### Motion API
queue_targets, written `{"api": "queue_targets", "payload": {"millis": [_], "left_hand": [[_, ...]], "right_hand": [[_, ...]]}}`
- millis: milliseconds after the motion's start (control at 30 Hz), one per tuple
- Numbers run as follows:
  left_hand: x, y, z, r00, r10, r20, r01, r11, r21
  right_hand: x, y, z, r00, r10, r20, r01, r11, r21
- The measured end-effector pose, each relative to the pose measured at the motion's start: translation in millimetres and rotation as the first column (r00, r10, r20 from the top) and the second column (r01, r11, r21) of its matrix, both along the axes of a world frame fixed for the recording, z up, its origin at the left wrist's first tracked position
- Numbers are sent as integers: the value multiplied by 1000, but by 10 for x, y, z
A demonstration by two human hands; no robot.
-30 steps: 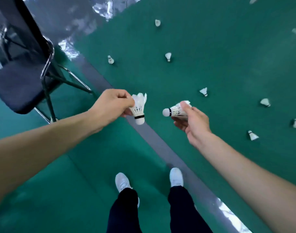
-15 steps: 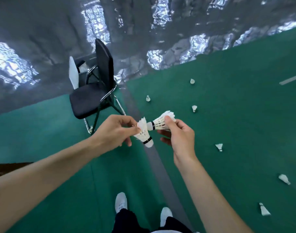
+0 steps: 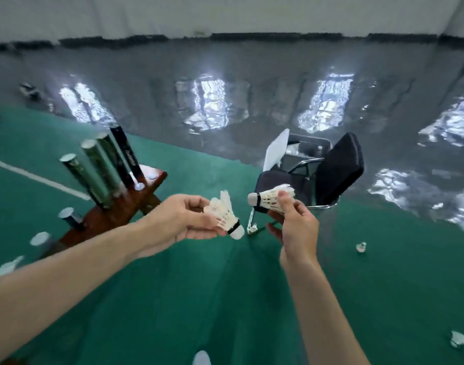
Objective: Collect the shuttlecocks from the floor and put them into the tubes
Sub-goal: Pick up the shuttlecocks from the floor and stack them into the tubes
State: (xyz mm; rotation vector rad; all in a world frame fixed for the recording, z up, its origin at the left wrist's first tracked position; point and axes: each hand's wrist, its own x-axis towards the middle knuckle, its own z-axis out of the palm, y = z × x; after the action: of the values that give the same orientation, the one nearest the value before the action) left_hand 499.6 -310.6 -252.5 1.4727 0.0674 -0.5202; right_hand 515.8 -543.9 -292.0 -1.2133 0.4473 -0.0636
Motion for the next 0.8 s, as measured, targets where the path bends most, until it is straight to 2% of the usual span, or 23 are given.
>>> {"api": "queue_targets", "payload": {"millis": [100,233,300,500,667,800], "left_hand": [[72,789,114,997,71,36,-75,989,131],[233,1744,187,950,244,193,-291,917,272],[323,2053,203,920,272,283,-361,869,338],[838,2816,105,835,268,480,-527,638,562],[1638,3160,-95,773,296,561,-629,477,614],[2422,3389,-146,794,227,564,-607,337,719]], "right_hand": [[435,846,79,991,129,44,-129,992,3],[896,1905,162,950,284,128,-279,959,-60],[1059,2248,184,923,338,183,-318,939,-129],[1806,3195,24,812,547,206,-450,810,-377],[2703,3697,-264,779,603,174,-484,754,-444],[3526,3981,-418,755,639,143,-511,712,-482]]}}
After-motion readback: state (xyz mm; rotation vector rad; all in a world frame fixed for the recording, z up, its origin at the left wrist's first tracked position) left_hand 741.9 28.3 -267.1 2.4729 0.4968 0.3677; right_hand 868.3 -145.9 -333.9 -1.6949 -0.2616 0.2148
